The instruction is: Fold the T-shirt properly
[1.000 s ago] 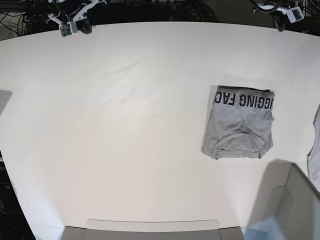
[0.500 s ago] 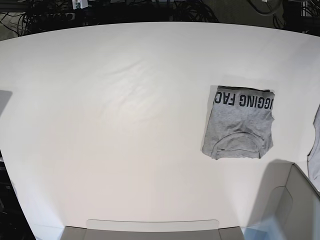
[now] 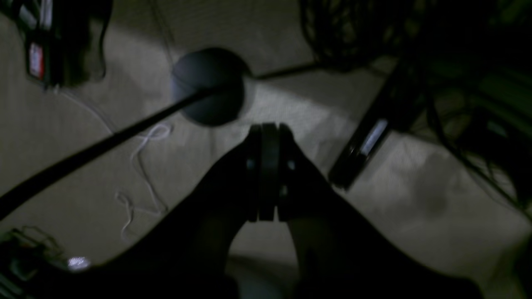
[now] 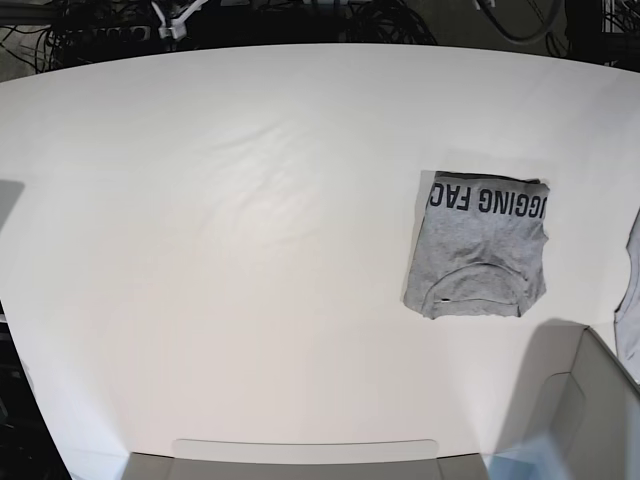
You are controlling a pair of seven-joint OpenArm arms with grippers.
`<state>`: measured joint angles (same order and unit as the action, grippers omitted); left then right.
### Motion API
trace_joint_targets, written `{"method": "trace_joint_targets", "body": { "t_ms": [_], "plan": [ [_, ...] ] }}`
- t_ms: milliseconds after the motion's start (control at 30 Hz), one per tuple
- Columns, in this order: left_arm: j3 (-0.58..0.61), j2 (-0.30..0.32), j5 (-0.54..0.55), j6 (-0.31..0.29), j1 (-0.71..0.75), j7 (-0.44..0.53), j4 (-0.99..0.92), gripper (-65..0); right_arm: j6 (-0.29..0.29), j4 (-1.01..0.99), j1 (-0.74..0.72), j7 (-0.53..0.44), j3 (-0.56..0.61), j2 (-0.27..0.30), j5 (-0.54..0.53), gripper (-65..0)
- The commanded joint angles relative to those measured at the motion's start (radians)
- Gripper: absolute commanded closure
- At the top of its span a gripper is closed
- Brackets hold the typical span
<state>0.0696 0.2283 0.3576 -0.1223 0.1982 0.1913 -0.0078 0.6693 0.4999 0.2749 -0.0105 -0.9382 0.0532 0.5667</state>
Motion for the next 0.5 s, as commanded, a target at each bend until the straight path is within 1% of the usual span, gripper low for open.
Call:
{"method": "trace_joint_targets", "body": {
  "t_ms": [0,33,100,133,200,267,333,367,400,467],
  "plan": [
    [-0.001,0.009,-0.019,0.008,-0.035,0.038,0.008,0.0,-0.041,-0.053,-0.021,-0.03,-0.015,0.03,0.031,0.0],
    [-0.001,0.009,-0.032,0.008,-0.069,0.04,0.008,0.0,-0.092,-0.111,-0.041,-0.056,-0.025,0.049,0.065,0.0],
    [-0.001,0.009,-0.038,0.008,-0.119,0.04,0.008,0.0,-0.242,-0.229,-0.079,-0.118,-0.026,0.086,0.141,0.0],
    [-0.001,0.009,-0.038,0.008,-0.133,0.038,0.008,0.0,-0.329,-0.275,-0.096,-0.145,-0.026,0.099,0.178,0.0],
    [0.0,0.009,-0.038,0.009,-0.148,0.038,0.008,0.0,-0.544,-0.353,-0.121,-0.197,-0.026,0.119,0.253,0.0],
    [0.0,0.009,-0.038,0.011,-0.151,0.038,0.008,0.0,-0.713,-0.39,-0.138,-0.233,-0.026,0.127,0.336,0.0],
    [-0.001,0.009,-0.038,0.017,-0.151,0.038,0.008,0.0,-0.822,-0.398,-0.15,-0.242,-0.026,0.122,0.413,0.0],
    [-0.003,0.007,-0.038,0.022,-0.15,0.038,0.008,0.0,-0.851,-0.399,-0.157,-0.242,-0.026,0.122,0.441,0.0],
    [-0.004,0.006,-0.038,0.022,-0.15,0.038,0.008,0.0,-0.866,-0.401,-0.164,-0.239,-0.026,0.119,0.462,0.0],
    [-0.006,-0.013,-0.038,0.022,-0.15,0.038,0.008,-0.4,-0.87,-0.401,-0.176,-0.237,-0.032,0.096,0.477,0.0]
  ]
}}
